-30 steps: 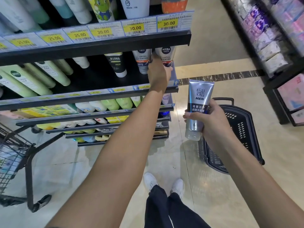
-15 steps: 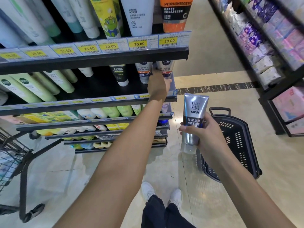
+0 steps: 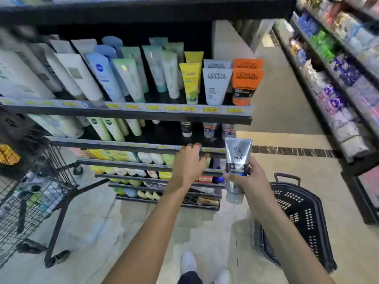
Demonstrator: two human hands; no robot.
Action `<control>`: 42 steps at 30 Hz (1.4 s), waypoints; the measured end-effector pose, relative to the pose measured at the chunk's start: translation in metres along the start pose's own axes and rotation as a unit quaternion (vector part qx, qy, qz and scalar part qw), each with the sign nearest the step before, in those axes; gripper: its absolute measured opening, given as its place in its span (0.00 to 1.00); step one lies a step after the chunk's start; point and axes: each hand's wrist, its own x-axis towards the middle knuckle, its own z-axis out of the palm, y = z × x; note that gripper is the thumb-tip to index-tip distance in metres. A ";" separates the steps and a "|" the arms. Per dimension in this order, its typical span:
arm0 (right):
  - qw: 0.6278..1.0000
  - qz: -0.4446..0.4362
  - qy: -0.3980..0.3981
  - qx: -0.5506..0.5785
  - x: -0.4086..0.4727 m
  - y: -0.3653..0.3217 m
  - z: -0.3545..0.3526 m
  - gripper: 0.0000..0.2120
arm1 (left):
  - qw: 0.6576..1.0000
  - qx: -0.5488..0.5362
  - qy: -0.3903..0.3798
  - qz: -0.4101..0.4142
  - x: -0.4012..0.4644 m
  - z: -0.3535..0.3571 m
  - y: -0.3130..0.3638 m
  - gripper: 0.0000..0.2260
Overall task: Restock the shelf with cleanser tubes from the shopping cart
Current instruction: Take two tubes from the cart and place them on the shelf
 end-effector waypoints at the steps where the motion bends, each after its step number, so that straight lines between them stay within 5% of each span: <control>1: 1.000 -0.005 -0.007 -0.004 -0.002 -0.005 0.007 0.28 | 1.000 0.011 0.008 0.002 -0.012 -0.014 -0.011 0.19; 24: 0.988 -0.084 -0.125 -0.028 -0.030 -0.052 0.312 0.25 | 0.987 0.063 0.135 -0.067 -0.114 -0.196 -0.292 0.23; 42: 0.984 -0.144 -0.097 -0.028 0.037 -0.107 0.473 0.22 | 0.971 0.065 0.228 -0.012 -0.016 -0.266 -0.419 0.23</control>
